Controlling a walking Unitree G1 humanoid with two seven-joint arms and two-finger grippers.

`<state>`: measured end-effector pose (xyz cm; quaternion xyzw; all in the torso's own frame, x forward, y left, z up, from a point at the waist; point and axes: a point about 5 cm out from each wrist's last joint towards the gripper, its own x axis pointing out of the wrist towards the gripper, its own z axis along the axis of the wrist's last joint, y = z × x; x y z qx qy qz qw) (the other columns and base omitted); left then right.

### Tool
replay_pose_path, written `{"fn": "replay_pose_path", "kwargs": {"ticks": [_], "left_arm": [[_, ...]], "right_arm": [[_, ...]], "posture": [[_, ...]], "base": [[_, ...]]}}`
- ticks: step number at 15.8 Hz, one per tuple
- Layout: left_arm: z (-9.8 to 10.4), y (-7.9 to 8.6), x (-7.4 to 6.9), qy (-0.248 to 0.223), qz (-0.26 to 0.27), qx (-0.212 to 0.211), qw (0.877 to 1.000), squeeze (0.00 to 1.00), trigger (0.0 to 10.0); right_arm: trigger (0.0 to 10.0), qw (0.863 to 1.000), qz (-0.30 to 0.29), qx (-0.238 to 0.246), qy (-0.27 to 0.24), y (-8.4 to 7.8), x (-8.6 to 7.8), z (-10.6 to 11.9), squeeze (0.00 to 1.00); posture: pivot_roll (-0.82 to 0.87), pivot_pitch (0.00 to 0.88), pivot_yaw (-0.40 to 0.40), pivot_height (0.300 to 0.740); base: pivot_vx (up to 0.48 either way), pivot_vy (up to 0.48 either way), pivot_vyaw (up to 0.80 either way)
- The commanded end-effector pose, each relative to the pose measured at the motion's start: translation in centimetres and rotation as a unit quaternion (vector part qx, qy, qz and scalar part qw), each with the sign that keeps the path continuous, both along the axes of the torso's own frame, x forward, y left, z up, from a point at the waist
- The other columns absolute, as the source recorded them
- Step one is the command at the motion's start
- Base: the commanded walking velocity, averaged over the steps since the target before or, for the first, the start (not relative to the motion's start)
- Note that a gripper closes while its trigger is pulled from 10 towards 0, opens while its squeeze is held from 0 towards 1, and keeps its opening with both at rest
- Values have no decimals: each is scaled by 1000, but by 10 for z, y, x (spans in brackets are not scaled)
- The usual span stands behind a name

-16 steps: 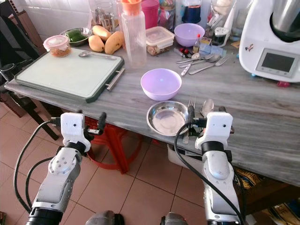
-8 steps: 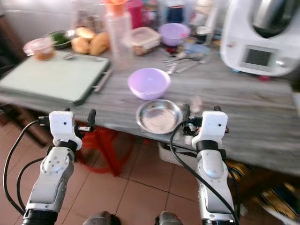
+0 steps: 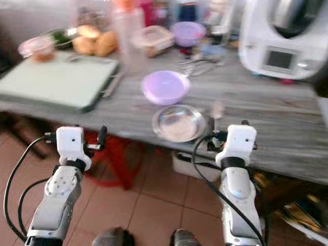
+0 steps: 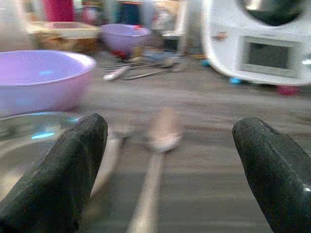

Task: Setting the table

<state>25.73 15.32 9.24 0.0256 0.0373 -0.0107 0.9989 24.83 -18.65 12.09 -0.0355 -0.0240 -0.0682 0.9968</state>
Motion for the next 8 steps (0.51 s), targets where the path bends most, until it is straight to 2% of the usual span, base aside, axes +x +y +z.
{"fn": "replay_pose_path", "kwargs": {"ticks": [1, 8], "left_arm": [[3, 1, -1, -1, -1, 6, 1000, 0, 10000], [2, 1, -2, 4, 1, 7, 1000, 0, 10000]], "right_arm": [[10000, 1000, 4, 0, -6, 0, -1, 5, 0], [10000, 1000, 10, -4, -6, -1, 2, 7, 0]], "posture": [[-26, 0, 25, 740], [-33, 0, 19, 740]], "base": [[-364, 0, 0], [-363, 0, 0]]}}
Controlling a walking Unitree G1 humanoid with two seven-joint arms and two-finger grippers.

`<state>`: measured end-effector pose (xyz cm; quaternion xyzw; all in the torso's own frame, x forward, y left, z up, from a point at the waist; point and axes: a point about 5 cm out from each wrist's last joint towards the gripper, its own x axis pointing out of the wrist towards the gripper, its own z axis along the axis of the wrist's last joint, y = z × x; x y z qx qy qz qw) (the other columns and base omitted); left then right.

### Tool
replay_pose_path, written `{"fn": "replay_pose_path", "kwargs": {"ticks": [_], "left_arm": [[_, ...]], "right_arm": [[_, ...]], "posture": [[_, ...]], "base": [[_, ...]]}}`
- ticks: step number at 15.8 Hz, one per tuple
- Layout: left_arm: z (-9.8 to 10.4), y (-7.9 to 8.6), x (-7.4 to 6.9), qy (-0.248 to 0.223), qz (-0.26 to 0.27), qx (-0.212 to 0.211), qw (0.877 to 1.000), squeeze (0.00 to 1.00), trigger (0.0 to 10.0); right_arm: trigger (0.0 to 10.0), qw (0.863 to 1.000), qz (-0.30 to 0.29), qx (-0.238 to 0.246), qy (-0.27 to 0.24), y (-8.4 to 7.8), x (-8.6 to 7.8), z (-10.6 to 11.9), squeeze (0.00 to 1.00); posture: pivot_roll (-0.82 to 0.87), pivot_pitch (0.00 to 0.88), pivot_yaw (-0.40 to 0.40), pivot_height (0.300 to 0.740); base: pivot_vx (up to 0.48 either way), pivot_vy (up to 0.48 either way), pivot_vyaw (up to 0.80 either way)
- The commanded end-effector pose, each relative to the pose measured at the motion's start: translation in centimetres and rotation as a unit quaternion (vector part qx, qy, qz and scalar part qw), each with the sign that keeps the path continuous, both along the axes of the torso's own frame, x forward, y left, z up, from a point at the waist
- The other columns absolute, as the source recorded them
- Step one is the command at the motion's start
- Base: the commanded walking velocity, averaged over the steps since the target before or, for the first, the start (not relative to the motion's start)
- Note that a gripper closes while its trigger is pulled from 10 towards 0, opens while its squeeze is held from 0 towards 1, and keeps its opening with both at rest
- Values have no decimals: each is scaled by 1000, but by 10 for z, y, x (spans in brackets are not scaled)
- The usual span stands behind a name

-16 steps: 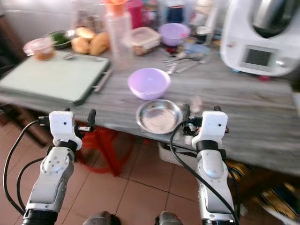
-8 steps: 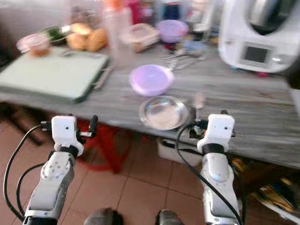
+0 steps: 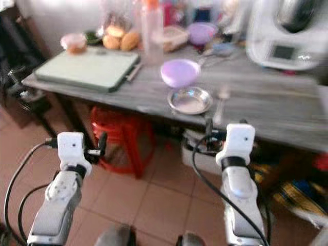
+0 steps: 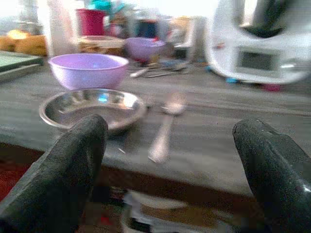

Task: Setting the table

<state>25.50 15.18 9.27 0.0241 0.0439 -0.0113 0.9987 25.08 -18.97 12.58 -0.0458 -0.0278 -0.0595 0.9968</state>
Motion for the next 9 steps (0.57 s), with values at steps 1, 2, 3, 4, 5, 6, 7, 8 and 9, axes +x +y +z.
{"fn": "replay_pose_path", "kwargs": {"ticks": [1, 2, 3, 4, 5, 6, 7, 8, 9], "left_arm": [[2, 2, 1, -3, 0, 8, 1000, 0, 10000], [3, 1, 2, -6, -3, 9, 1000, 0, 10000], [4, -1, 3, -12, -11, 10, 1000, 0, 10000], [5, -4, 3, -16, -27, 3, 1000, 0, 10000], [6, -7, 1, -15, -45, -13, 999, 0, 10000], [6, -7, 1, -14, -47, -16, 999, 0, 10000], [8, -10, 0, -23, -63, -23, 997, 0, 10000], [9, -11, 1, -25, -66, -24, 997, 0, 10000], [10, -12, 1, -25, -71, -25, 997, 0, 10000]], "right_arm": [[10000, 1000, 1, 5, -3, 1, 1, 2, 0], [10000, 1000, 1, 4, -3, 1, 1, 3, 0], [10000, 1000, 0, 4, -3, 0, 2, 3, 0], [10000, 1000, 1, 4, -3, 1, 2, 3, 0], [10000, 1000, 2, 5, -2, 1, 2, 3, 0], [10000, 1000, 2, 4, -1, 0, 2, 3, 0], [10000, 1000, 3, 4, 0, 0, 3, 3, 0], [10000, 1000, 2, 4, 0, 0, 3, 3, 0], [10000, 1000, 2, 4, 0, 1, 4, 4, 0]], "posture": [[-36, 0, 19, 740], [-37, 0, 19, 740], [-38, 0, 18, 740], [-39, 0, 18, 740], [-40, 0, 17, 740], [-40, 0, 16, 740], [-40, 0, 18, 740], [-39, 0, 19, 740], [-40, 0, 20, 740]], "base": [[-360, 0, 0], [-334, 0, 0], [-240, 0, 0], [0, 0, 0], [0, 0, 0], [0, 0, 0], [0, 0, -800], [0, 0, -800], [0, 0, -800]]}}
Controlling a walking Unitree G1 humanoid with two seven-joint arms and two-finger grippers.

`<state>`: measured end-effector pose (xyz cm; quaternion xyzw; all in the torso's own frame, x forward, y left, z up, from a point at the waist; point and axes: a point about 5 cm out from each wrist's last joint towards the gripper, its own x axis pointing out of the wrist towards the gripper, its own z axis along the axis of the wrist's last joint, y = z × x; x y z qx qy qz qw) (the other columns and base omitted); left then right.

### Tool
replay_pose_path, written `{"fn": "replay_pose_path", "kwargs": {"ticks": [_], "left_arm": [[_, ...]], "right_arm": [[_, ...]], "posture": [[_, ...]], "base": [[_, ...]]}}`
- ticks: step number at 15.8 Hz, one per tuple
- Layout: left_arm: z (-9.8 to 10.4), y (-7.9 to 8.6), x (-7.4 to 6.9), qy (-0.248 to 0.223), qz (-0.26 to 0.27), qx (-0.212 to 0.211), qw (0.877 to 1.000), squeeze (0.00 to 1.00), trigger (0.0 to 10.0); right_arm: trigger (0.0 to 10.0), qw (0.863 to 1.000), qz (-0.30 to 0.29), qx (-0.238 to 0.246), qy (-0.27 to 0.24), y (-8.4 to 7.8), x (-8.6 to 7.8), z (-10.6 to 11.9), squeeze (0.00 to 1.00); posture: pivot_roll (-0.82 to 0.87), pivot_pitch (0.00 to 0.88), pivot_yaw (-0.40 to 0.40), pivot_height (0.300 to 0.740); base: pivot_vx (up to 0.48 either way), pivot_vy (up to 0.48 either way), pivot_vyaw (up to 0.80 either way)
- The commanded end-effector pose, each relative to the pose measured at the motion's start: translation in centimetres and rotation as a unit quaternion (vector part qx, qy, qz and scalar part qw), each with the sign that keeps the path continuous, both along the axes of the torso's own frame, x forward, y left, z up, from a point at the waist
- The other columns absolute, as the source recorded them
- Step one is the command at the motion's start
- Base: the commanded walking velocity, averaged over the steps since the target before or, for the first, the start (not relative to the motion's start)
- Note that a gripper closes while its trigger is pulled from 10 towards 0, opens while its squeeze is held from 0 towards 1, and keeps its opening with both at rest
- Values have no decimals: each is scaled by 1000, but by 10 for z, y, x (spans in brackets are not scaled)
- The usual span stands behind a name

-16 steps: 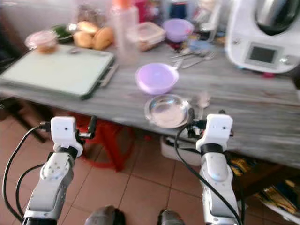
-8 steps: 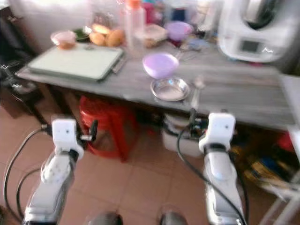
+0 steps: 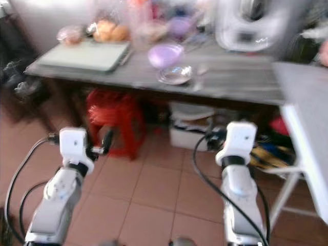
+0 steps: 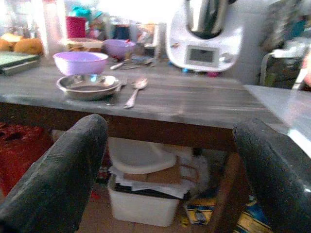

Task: Setting the table

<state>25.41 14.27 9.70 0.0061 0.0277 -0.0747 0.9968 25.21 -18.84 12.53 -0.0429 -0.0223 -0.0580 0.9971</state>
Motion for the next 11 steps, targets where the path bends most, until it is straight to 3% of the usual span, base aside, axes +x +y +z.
{"fn": "replay_pose_path", "kwargs": {"ticks": [1, 4, 11], "left_arm": [[6, -5, 1, -13, -16, -6, 1000, 0, 10000], [8, -8, 1, -18, -33, -13, 999, 0, 10000], [9, -9, 0, -18, -42, -18, 999, 0, 10000]], "right_arm": [[10000, 1000, 1, 0, -6, -1, 3, 4, 0], [10000, 1000, 1, -1, -6, -1, 3, 4, 0], [10000, 1000, 1, -3, -5, 0, 3, 3, 0]], "posture": [[-41, 0, 22, 740], [-42, 0, 26, 740], [-37, 0, 28, 740]], "base": [[0, 0, -800], [0, -110, -396], [0, -442, 0]]}}
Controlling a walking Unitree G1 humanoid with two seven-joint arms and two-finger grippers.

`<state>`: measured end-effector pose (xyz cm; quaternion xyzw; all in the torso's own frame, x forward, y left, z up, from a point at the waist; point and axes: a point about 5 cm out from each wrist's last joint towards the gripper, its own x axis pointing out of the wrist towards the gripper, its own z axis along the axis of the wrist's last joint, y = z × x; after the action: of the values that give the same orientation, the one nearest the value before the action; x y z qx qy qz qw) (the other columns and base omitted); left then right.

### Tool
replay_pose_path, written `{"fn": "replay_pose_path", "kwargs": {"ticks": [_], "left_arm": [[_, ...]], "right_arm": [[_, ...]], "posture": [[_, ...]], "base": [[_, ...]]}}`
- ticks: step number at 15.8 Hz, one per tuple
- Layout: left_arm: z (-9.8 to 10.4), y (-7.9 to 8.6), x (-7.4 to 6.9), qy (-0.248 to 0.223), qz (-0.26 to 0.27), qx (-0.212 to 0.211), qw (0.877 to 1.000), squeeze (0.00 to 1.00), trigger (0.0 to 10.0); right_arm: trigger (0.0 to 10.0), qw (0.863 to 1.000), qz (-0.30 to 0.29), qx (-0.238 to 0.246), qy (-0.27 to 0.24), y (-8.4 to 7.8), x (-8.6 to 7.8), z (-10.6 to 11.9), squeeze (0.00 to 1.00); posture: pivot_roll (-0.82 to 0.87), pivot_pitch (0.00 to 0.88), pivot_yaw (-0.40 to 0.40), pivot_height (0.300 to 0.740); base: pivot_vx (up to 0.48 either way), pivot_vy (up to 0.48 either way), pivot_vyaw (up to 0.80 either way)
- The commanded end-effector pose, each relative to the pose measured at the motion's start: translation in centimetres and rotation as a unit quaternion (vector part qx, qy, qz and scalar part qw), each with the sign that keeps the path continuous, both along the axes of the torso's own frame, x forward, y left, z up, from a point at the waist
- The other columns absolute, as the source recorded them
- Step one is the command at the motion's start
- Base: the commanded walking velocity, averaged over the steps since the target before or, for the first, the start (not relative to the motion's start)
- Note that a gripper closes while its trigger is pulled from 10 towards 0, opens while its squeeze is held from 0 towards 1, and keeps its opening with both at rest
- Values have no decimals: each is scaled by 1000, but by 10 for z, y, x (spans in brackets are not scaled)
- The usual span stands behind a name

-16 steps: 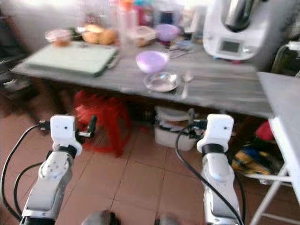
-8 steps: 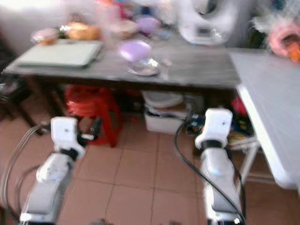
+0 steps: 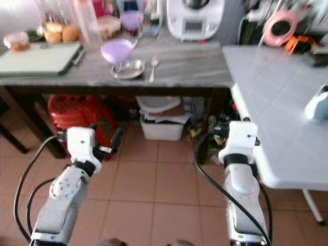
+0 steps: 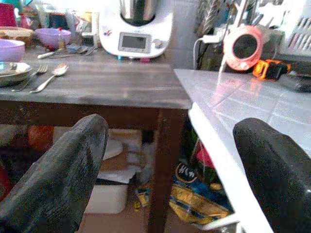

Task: Setting the table

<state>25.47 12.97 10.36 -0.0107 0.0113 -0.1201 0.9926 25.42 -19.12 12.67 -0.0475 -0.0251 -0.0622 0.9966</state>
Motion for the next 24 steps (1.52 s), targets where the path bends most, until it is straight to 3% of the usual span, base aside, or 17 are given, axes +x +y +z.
{"fn": "replay_pose_path", "kwargs": {"ticks": [1, 17, 24], "left_arm": [[2, 4, 0, -3, 2, 1, 1000, 0, 10000], [3, 4, 0, -7, -2, 3, 1000, 0, 10000], [5, 1, -5, -18, -24, -5, 1000, 0, 10000]], "right_arm": [[10000, 1000, 6, 1, -2, 3, 1, 2, 0], [10000, 1000, 10, -3, -9, 5, 6, 4, 0], [10000, 1000, 10, -16, -5, 5, 6, 3, 0]], "posture": [[-36, 0, 28, 740], [-31, 0, 32, 740], [-27, 0, 31, 740]], "base": [[0, -465, 0], [0, -459, -105], [0, 0, 227]]}}
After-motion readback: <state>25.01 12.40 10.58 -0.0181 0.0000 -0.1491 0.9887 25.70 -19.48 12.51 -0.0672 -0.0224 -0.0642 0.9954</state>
